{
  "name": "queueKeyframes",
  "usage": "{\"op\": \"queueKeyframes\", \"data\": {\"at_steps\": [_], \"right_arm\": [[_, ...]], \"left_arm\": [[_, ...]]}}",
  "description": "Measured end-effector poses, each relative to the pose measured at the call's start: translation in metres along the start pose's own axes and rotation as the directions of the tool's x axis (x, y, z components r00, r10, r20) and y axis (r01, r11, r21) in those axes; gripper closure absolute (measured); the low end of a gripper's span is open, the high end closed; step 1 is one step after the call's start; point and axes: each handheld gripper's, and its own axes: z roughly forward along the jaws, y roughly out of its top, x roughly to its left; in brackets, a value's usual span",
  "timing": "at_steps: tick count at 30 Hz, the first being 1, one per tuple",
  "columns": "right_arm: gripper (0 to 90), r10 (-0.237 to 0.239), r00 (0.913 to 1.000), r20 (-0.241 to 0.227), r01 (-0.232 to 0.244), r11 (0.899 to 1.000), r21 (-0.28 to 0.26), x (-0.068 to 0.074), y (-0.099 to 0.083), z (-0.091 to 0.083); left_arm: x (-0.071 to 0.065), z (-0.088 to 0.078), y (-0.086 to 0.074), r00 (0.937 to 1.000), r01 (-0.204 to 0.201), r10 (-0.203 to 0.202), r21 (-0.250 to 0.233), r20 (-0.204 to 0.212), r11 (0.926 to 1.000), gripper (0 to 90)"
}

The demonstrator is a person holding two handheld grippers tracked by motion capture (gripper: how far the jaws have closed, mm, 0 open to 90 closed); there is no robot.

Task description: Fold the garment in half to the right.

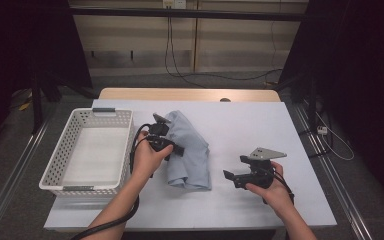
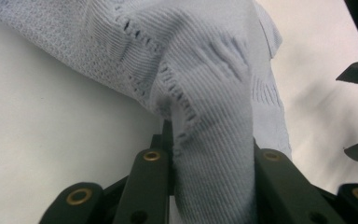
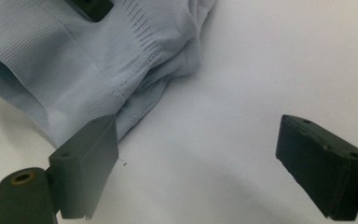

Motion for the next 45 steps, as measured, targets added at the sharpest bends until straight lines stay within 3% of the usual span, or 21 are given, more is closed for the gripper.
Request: {"op": "queueKeyframes", "data": {"at_steps": [25, 45], "right_arm": [[10.6, -0.007, 0.9999, -0.01, 0.007, 1.0, -0.002, 0.003, 0.001, 0.0], [9.6, -0.01, 0.9998, -0.016, 0.01, 1.0, -0.002, 0.003, 0.0, 0.0]], "left_arm": [[-0.003, -0.024, 0.018, 0.996, -0.055, 0.062, 0.113, -0.065, 0.9921, 74.7], [-0.006, -0.039, 0.033, 0.9842, -0.1, 0.128, 0.21, -0.123, 0.9726, 74.7]]}}
